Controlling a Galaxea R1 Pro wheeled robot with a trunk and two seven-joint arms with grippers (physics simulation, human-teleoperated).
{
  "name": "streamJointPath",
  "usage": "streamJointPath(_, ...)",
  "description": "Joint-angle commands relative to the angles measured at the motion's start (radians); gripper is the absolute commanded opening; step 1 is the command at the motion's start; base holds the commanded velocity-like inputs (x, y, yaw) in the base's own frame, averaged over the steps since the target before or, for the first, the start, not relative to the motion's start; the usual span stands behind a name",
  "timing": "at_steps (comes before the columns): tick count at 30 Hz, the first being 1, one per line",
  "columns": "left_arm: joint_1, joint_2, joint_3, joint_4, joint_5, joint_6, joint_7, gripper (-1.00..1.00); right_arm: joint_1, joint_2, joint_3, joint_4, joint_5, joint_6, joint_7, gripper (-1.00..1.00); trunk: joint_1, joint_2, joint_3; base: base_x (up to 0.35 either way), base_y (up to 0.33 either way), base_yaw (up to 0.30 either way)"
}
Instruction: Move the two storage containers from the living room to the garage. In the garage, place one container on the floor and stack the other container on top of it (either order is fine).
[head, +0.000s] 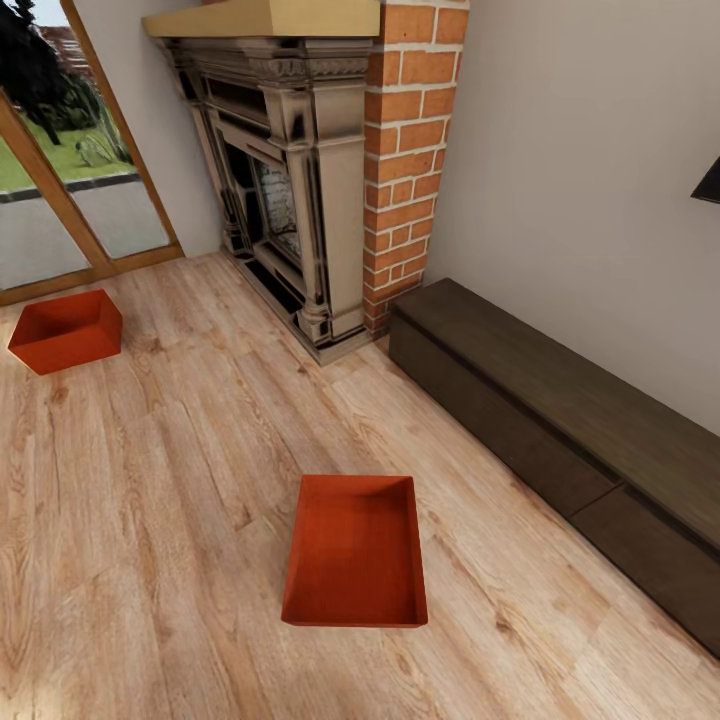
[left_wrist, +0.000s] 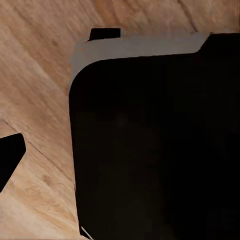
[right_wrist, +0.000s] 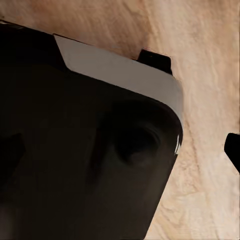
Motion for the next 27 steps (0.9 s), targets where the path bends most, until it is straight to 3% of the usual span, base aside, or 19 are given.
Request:
streamJointPath(1,0.0,0.0,0.0,-0.075,0.001,0.052,0.001,1.0,-0.023,0.0,0.008,-0.023,-0.012,0.012,-0.03,1.0,0.0,0.0,-0.001,0.0,0.0,0.0)
streamJointPath(4,-0.006,-0.002,0.001,-0.203,0.006,0.148,-0.002,1.0,-0.077,0.002,0.007,-0.057,-0.012,0.031,-0.074,1.0,0.0,0.0,-0.001,0.0,0.0,0.0)
streamJointPath(7,-0.051,-0.006,0.004,-0.257,0.009,0.197,-0.004,1.0,-0.141,0.003,0.005,-0.07,-0.013,0.039,-0.09,1.0,0.0,0.0,-0.001,0.0,0.0,0.0)
streamJointPath(10,-0.12,-0.009,0.005,-0.272,0.012,0.218,-0.004,1.0,-0.197,0.002,0.003,-0.073,-0.014,0.046,-0.098,1.0,0.0,0.0,-0.001,0.0,0.0,0.0)
streamJointPath(12,-0.195,-0.01,0.006,-0.276,0.022,0.244,-0.006,1.0,-0.257,0.0,0.002,-0.074,-0.041,0.05,-0.111,1.0,0.0,0.0,-0.001,0.0,0.0,0.0)
streamJointPath(16,-0.301,-0.011,0.006,-0.276,0.07,0.286,-0.008,1.0,-0.344,0.0,0.002,-0.072,-0.103,0.052,-0.136,1.0,0.0,0.0,-0.001,0.0,0.0,0.0)
streamJointPath(19,-0.398,-0.012,0.007,-0.27,0.102,0.322,-0.009,1.0,-0.429,0.004,0.002,-0.062,-0.124,0.062,-0.152,1.0,0.0,0.0,-0.001,0.0,0.0,0.0)
streamJointPath(24,-0.546,-0.029,0.007,-0.207,0.115,0.343,-0.008,1.0,-0.525,0.008,0.002,-0.053,-0.134,0.068,-0.193,1.0,0.0,0.0,-0.001,0.0,0.0,0.0)
streamJointPath(27,-0.65,-0.052,0.007,-0.1,0.115,0.341,-0.003,1.0,-0.565,0.011,0.002,-0.035,-0.154,0.061,-0.232,1.0,0.0,0.0,-0.001,0.0,0.0,0.0)
